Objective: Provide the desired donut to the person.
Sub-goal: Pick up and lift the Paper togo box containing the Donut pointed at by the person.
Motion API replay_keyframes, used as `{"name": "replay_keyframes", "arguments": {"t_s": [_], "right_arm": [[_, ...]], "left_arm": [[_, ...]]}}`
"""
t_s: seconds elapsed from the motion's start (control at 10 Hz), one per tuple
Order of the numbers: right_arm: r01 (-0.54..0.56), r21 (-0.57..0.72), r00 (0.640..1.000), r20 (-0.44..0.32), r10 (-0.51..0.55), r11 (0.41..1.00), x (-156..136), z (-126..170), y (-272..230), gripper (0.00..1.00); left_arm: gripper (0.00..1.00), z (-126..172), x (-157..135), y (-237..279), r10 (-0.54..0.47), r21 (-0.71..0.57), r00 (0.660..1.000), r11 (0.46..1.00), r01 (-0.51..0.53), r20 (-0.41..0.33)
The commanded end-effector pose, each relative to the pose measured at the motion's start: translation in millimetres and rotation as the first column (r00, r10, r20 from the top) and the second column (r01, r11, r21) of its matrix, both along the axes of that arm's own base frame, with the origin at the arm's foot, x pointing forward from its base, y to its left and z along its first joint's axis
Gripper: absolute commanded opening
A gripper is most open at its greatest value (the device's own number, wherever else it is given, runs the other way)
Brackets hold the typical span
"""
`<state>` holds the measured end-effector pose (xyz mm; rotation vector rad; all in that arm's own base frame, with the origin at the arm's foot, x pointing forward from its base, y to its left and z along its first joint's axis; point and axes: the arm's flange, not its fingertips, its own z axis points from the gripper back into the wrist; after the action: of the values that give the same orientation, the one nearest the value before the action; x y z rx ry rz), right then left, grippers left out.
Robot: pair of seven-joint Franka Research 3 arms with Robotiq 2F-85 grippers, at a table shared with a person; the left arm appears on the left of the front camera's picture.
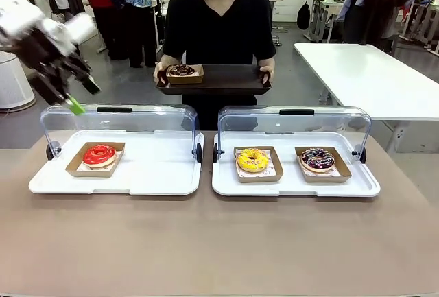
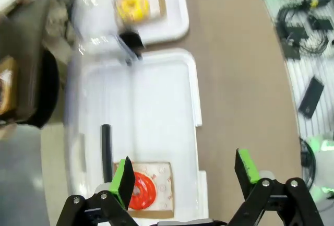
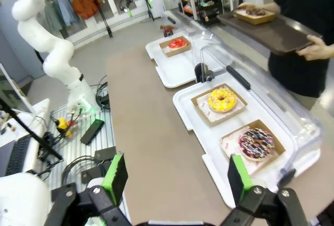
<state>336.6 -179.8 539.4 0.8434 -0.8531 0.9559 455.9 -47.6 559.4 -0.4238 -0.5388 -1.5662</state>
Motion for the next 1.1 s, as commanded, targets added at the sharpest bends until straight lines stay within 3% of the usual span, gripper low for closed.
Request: {"name": "replay_keyframes", "arguments": {"t_s": [0.0,0.2,0.5,0.7,1.0], "right_arm": [[-0.002,0.016,1.0,0.003,0.002,1.0,0.4,0.9,0.0,1.0],[-0.002,0.016,1.0,0.003,0.002,1.0,0.4,0.9,0.0,1.0],[-0.002,0.016,1.0,0.003,0.002,1.0,0.4,0.9,0.0,1.0],[-0.002,0.016,1.0,0.003,0.002,1.0,0.4,0.9,0.0,1.0],[-0.002,0.016,1.0,0.003,0.002,1.0,0.4,0.9,0.0,1.0]], "left_arm": [[1.0,10.9,25.8,56.8,-0.025,-0.239,0.997,0.971,0.008,-0.07],[1.0,2.4,33.7,114.4,0.044,-0.378,0.992,0.922,-0.088,-0.122],[1.0,-21.1,29.3,190.4,0.179,-0.456,0.977,0.864,-0.214,-0.119],[1.0,-34.1,7.7,225.7,0.165,-0.526,0.981,0.828,-0.194,-0.102],[1.0,-24.4,-5.6,251.6,0.103,-0.575,0.991,0.807,-0.131,-0.08]]}}
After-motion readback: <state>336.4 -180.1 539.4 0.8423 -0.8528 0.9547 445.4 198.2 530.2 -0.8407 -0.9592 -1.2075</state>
